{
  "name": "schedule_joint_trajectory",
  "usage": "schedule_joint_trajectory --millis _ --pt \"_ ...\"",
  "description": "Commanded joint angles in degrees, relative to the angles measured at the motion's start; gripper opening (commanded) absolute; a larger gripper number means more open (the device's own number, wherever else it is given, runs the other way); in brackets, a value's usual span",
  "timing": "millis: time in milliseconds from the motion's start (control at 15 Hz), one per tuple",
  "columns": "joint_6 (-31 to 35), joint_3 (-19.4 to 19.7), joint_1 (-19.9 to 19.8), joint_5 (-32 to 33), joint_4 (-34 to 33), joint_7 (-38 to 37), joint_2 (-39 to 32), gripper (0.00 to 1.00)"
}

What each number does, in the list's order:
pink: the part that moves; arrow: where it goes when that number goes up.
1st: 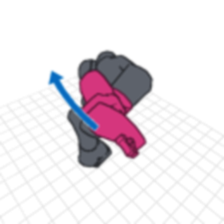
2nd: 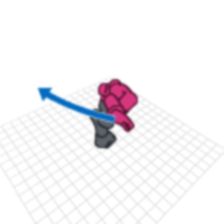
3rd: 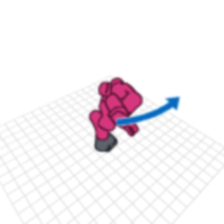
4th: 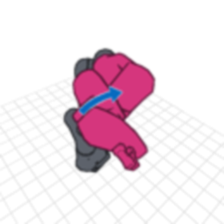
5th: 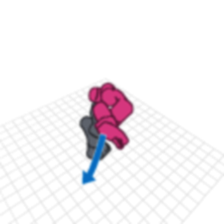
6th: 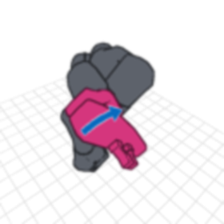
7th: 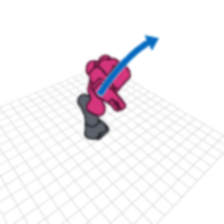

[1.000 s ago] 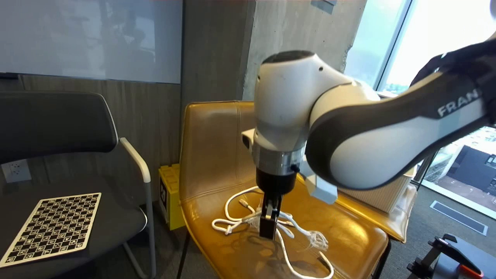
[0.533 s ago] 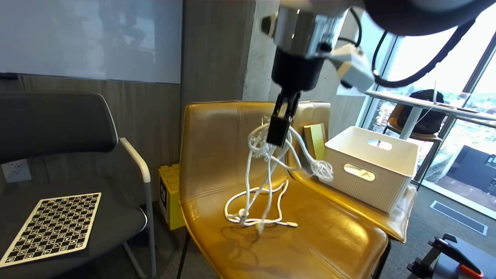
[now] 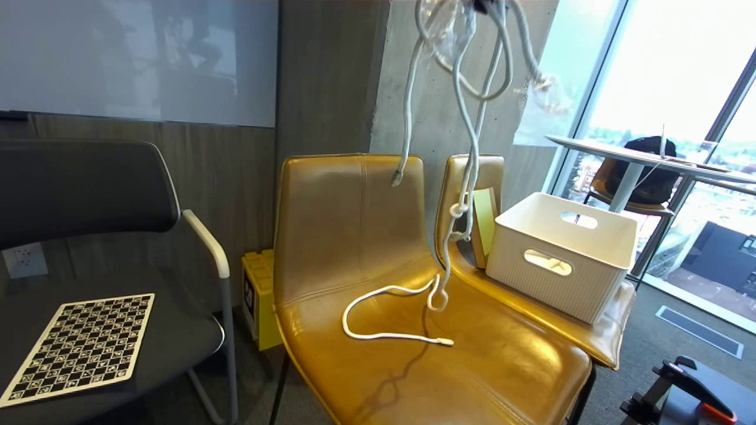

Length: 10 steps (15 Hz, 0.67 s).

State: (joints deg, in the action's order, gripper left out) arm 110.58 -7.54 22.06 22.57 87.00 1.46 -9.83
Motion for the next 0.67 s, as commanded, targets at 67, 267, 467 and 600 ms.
schedule_joint_trajectory --millis 67,267,467,600 --pt "-7.62 -1.90 -2.66 0.99 -10.51 4.80 0.37 0.00" --pt "-10.97 -1.82 -3.63 1.16 -17.16 7.27 -0.48 0.00" --pt "-12.27 -0.53 -3.14 1.16 -20.60 8.47 -0.93 0.00" --pt "-12.88 -0.51 -3.08 1.25 -21.87 8.60 -1.16 0.00"
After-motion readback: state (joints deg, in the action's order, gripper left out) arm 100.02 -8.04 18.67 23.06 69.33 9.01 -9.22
